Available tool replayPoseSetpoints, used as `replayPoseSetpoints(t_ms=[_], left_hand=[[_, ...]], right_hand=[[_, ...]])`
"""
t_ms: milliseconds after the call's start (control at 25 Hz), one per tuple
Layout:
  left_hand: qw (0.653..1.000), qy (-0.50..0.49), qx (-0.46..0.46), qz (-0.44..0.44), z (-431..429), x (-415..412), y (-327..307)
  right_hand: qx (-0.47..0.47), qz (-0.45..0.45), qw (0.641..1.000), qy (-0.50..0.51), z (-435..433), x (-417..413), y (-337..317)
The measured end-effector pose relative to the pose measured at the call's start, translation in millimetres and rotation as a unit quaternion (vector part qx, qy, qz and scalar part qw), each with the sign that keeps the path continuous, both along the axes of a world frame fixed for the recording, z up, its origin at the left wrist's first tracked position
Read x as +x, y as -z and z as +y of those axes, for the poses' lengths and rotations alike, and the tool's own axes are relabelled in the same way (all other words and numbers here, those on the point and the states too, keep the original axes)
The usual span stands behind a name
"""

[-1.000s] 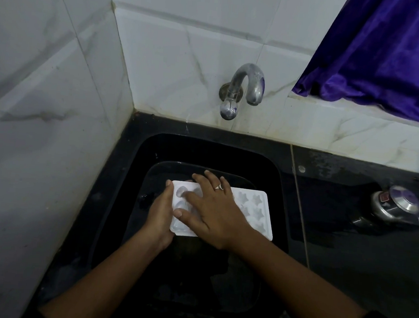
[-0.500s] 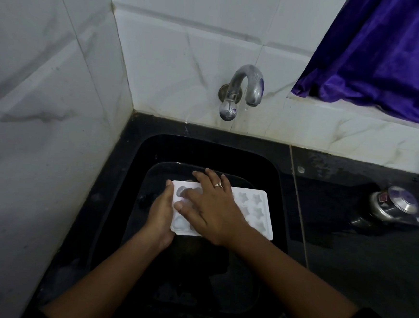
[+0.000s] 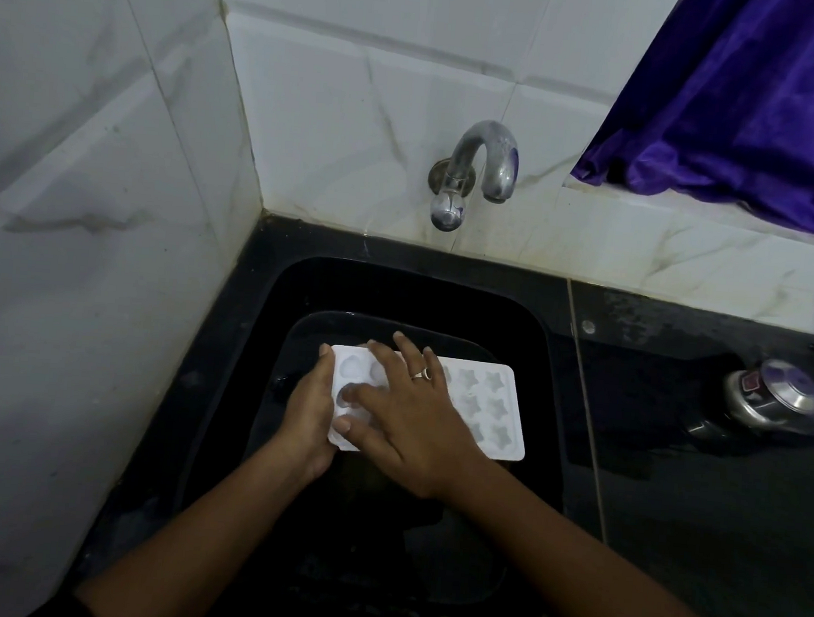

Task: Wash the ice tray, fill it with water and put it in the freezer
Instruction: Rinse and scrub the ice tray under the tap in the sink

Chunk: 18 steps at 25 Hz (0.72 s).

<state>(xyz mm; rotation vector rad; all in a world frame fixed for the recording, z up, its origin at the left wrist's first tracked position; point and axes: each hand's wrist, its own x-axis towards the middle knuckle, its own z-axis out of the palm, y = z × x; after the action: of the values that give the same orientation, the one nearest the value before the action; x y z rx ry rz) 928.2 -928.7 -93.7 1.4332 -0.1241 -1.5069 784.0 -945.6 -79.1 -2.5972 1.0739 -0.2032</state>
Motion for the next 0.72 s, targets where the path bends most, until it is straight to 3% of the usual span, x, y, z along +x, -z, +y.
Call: replayPoseSetpoints(t_ms=[720], left_hand=[[1.0, -0.016, 0.002, 0.001, -0.3, 0.9, 4.0]], right_hand=[[-0.013, 0.015, 1.0, -0.008, 0.4, 1.4, -0.9]])
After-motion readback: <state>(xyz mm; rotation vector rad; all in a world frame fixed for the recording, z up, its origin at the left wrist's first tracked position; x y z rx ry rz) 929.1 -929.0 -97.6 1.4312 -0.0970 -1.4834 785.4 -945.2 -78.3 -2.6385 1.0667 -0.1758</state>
